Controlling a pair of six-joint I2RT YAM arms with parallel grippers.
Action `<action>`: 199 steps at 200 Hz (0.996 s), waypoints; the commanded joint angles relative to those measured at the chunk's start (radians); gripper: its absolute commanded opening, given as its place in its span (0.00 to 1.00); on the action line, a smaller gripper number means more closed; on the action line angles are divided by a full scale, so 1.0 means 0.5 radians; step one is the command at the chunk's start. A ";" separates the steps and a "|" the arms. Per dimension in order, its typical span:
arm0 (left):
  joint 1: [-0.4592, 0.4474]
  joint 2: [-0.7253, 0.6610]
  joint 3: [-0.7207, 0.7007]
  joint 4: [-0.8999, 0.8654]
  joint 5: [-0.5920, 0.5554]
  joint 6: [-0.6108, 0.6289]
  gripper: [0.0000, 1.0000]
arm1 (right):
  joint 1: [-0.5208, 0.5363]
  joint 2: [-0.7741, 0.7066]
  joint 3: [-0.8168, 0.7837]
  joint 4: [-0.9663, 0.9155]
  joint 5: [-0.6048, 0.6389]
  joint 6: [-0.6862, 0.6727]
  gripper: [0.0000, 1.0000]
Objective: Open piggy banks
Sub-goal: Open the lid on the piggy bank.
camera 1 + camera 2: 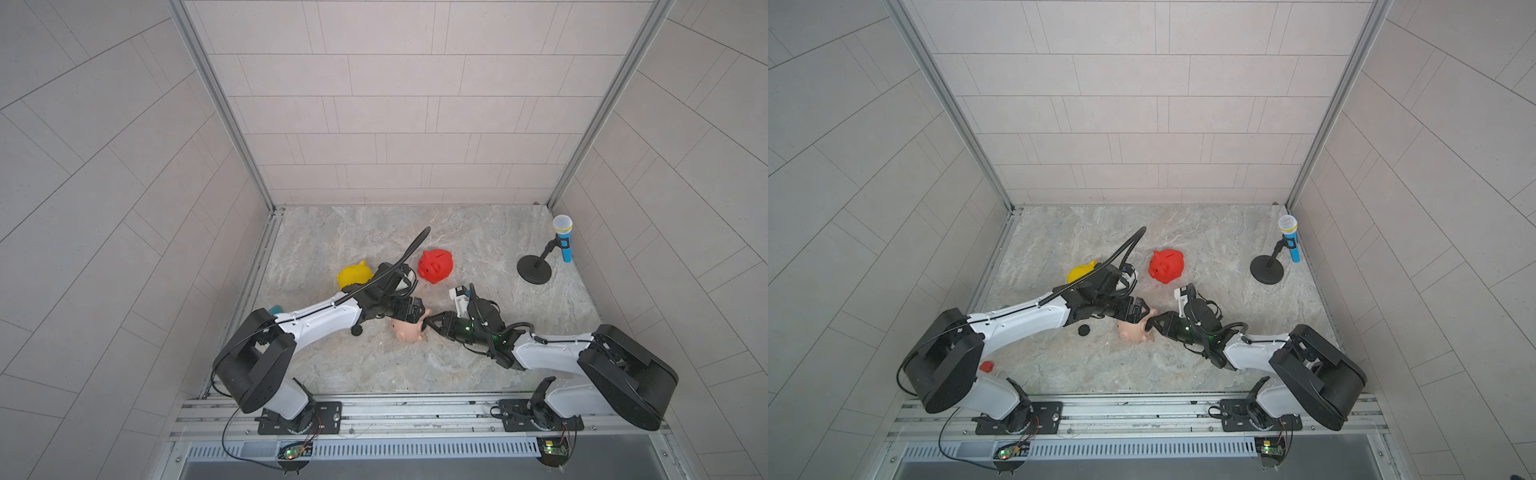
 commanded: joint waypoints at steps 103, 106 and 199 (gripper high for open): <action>-0.063 -0.022 -0.168 -0.158 0.050 -0.073 0.90 | 0.086 0.050 0.087 0.132 0.052 0.149 0.17; -0.061 -0.023 -0.167 -0.159 0.047 -0.072 0.90 | 0.091 0.061 0.092 0.142 0.056 0.150 0.17; -0.072 -0.032 -0.209 -0.139 0.062 -0.102 0.90 | 0.102 0.196 0.180 0.262 0.157 0.155 0.00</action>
